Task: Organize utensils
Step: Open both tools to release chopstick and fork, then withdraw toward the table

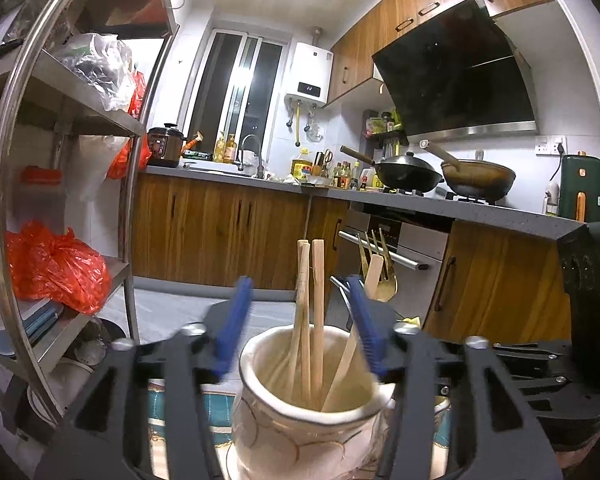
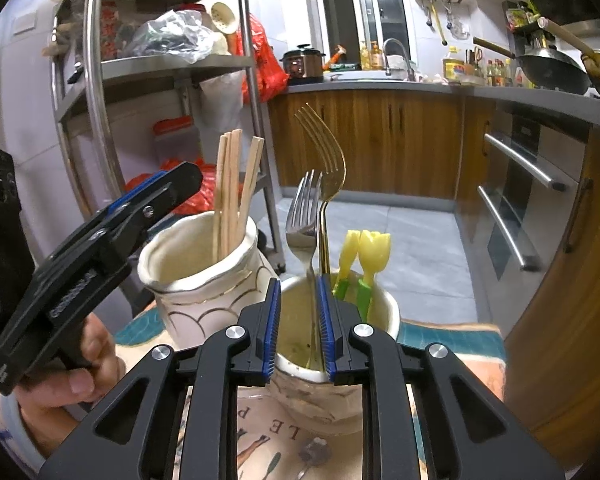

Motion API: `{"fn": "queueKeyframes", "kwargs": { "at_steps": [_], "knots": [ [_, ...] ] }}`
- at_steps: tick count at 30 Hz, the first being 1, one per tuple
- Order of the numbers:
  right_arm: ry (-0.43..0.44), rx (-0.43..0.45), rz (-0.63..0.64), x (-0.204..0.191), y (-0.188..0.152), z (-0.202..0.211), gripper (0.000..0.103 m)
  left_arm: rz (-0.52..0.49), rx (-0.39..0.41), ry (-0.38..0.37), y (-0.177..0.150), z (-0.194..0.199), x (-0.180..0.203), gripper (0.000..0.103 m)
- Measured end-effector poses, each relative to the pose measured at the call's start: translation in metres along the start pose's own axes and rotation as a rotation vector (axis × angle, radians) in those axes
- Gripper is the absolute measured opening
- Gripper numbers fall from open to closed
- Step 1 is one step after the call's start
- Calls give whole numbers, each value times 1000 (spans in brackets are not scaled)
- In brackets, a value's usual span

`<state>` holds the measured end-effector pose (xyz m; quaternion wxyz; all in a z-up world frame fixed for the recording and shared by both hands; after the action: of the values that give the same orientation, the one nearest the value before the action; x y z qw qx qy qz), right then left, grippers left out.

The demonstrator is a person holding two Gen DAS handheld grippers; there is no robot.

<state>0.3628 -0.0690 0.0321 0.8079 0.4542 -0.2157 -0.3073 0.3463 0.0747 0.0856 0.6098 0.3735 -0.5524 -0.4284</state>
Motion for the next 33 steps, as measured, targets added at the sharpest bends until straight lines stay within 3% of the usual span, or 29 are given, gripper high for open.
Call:
{"fn": "queueKeyframes", "kwargs": {
  "at_steps": [4, 10, 16, 20, 26, 33],
  "knots": [
    [-10, 27, 0, 1, -2, 14, 20, 5, 3, -1, 4, 14, -3, 76],
    [-37, 67, 6, 3, -12, 46, 20, 54, -38, 20, 2, 35, -18, 77],
    [-26, 44, 24, -6, -28, 58, 20, 27, -119, 48, -20, 54, -29, 77],
    [-25, 1, 48, -17, -50, 59, 20, -11, -205, 55, -42, 58, -29, 77],
    [-19, -113, 94, -33, -87, 51, 20, -70, -395, 109, -95, 61, -36, 75],
    [40, -213, 86, -41, -122, 46, 20, -83, -527, 128, -131, 68, -46, 63]
  ]
}}
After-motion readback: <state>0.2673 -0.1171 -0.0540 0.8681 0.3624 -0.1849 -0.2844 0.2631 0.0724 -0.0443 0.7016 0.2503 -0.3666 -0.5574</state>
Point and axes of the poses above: each gripper's, at about its wrist camera, not at the fingertips, and z roughly against the way its jaws point, x to its right, y to its top, the point moved 9 cm from there along -z, roughly the way its jaws point, and after that the axes turned 12 degrees about z, right-handed, at the moved point
